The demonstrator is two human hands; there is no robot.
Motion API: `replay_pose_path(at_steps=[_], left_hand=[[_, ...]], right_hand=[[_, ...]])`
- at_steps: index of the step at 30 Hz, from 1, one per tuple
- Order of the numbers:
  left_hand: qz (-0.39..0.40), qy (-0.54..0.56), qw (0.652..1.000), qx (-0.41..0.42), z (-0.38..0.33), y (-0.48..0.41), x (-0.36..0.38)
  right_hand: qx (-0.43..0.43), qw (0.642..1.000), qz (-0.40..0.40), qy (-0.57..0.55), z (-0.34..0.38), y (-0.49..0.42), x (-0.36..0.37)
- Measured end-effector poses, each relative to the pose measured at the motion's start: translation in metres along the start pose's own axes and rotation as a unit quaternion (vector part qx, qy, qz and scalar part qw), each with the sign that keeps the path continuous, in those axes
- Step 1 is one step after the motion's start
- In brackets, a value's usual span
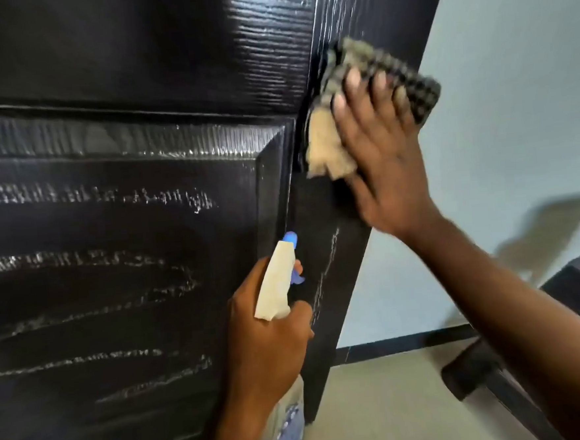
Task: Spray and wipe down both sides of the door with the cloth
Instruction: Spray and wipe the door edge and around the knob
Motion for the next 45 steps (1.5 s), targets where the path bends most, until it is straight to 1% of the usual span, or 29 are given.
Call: replay_pose_path(at_steps=[3,6,8,11,12,14,17,19,21,23,26,28,29,31,32,35,36,38,40,42,43,45], left_hand=[[-0.035,-0.003,0.999,-0.001,0.026,0.019,-0.002],[-0.063,-0.035,0.996,-0.046,0.06,0.042,-0.005],[-0.068,-0.058,0.993,-0.076,0.076,0.053,-0.006],[-0.051,-0.067,0.993,-0.086,0.09,0.059,-0.008],[-0.043,-0.068,0.993,-0.082,0.093,0.061,-0.008],[-0.04,-0.087,0.992,-0.084,0.1,0.065,-0.011],[-0.066,-0.087,0.99,-0.091,0.108,0.074,-0.018],[-0.066,-0.071,0.992,-0.086,0.114,0.076,-0.026],[-0.051,-0.062,0.993,-0.088,0.117,0.075,-0.032],[-0.031,-0.066,0.994,-0.082,0.122,0.076,-0.036],[-0.02,-0.094,0.993,-0.075,0.133,0.08,-0.042],[0.0,-0.117,0.991,-0.062,0.145,0.084,-0.043],[0.009,-0.125,0.99,-0.061,0.15,0.086,-0.043],[0.019,-0.136,0.989,-0.062,0.157,0.088,-0.044],[0.017,-0.138,0.988,-0.064,0.16,0.088,-0.046],[-0.006,-0.114,0.989,-0.092,0.164,0.086,-0.051],[-0.012,-0.101,0.989,-0.11,0.167,0.085,-0.052],[-0.02,-0.08,0.987,-0.137,0.169,0.084,-0.054],[-0.02,-0.072,0.988,-0.136,0.167,0.083,-0.057],[-0.017,-0.076,0.99,-0.12,0.166,0.082,-0.062],[-0.014,-0.079,0.99,-0.113,0.166,0.082,-0.064],[-0.009,-0.093,0.989,-0.11,0.166,0.084,-0.069]], right_hand=[[-0.036,0.998,0.047,0.009,0.034,0.089,0.042],[-0.097,0.99,0.103,0.024,0.074,0.169,0.072],[-0.129,0.985,0.108,0.03,0.081,0.184,0.076],[-0.153,0.984,0.088,0.013,0.065,0.158,0.067],[-0.145,0.987,0.073,0.002,0.058,0.14,0.059],[-0.094,0.995,0.039,-0.022,0.046,0.1,0.041],[-0.008,1.0,0.006,-0.02,0.036,0.058,0.024],[0.019,1.0,-0.01,-0.013,0.044,0.061,0.028],[0.015,1.0,-0.007,-0.027,0.065,0.091,0.046],[-0.02,0.999,0.033,-0.038,0.094,0.145,0.073],[-0.104,0.984,0.142,-0.031,0.144,0.24,0.106],[-0.144,0.972,0.185,-0.022,0.165,0.276,0.116],[-0.151,0.97,0.191,-0.02,0.167,0.282,0.118],[-0.145,0.973,0.177,-0.026,0.159,0.275,0.117],[-0.123,0.979,0.159,-0.037,0.152,0.263,0.113],[0.002,0.995,0.062,-0.074,0.124,0.208,0.093],[0.027,0.996,0.035,-0.081,0.118,0.19,0.087],[0.042,0.996,0.006,-0.083,0.114,0.17,0.081],[0.036,0.996,-0.001,-0.078,0.117,0.173,0.084],[0.029,0.997,0.009,-0.067,0.129,0.199,0.099],[0.021,0.997,0.024,-0.064,0.138,0.219,0.108],[-0.019,0.995,0.079,-0.053,0.158,0.266,0.124]])
Point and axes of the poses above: each hand's wrist, its own y-axis away from the middle knuckle, its own x-axis out of the palm, z = x × y, the point moved 3 cm from there along -y, towards the middle knuckle, and after that the axes turned 9 degrees about y, right-handed, at the moved point
